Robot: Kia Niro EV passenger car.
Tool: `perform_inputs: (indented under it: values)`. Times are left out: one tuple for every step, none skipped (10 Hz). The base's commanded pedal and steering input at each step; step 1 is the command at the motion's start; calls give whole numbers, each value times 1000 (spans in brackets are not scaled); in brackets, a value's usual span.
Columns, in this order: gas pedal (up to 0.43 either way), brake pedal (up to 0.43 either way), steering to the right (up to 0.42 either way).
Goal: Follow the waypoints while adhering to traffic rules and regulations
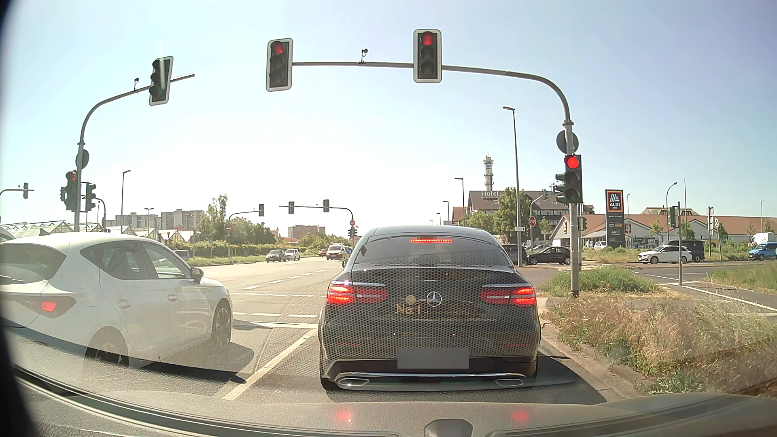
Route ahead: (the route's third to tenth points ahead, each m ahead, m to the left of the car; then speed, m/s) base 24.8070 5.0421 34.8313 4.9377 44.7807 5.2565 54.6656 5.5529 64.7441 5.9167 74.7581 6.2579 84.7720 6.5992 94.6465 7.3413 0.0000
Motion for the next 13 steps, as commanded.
perform_inputs:
  values:
    - [0, 250, -1]
    - [0, 250, -1]
    - [0, 250, -1]
    - [0, 250, -1]
    - [0, 250, -1]
    - [0, 250, 0]
    - [0, 250, -1]
    - [0, 250, -1]
    - [0, 250, -1]
    - [0, 250, 0]
    - [0, 250, 0]
    - [0, 250, -1]
    - [0, 250, -1]
